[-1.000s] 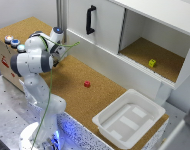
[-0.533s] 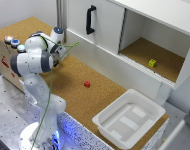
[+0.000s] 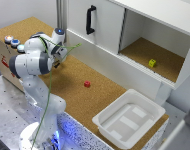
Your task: Grasp the handle of the drawer, then open it
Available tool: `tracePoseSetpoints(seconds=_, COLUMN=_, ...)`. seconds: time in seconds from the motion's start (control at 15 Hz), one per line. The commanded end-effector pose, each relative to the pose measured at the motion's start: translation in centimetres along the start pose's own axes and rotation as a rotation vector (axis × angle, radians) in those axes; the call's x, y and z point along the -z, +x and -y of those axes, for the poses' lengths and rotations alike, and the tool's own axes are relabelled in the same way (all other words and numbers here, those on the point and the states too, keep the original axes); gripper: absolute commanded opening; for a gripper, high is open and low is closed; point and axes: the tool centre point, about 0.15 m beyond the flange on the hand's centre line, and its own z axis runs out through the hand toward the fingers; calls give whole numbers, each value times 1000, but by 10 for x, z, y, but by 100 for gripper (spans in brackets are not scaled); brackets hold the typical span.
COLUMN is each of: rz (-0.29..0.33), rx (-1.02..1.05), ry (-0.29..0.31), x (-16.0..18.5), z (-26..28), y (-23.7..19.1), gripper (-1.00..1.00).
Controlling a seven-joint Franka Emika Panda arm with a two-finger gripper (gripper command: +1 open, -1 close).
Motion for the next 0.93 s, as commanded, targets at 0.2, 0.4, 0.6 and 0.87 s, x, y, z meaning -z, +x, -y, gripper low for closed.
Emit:
tracePoseSetpoints(seconds=0.2, rz=-6, rx=-4, ry=56, x=-2, z=-60, y=-4, gripper=-100)
tracePoseSetpoints(seconds=0.4, rz=-6, rx=-10, ry=50, x=3, z=-73, y=-3, gripper=-100)
tracePoseSetpoints(seconds=0.6, rz=-13, rx=-17, ry=47, x=7, z=-83, y=-1, gripper=-100)
tracePoseSetpoints(seconds=0.87, rz=-16, rx=-31, ry=35, x=13, z=-98, y=0, gripper=-100)
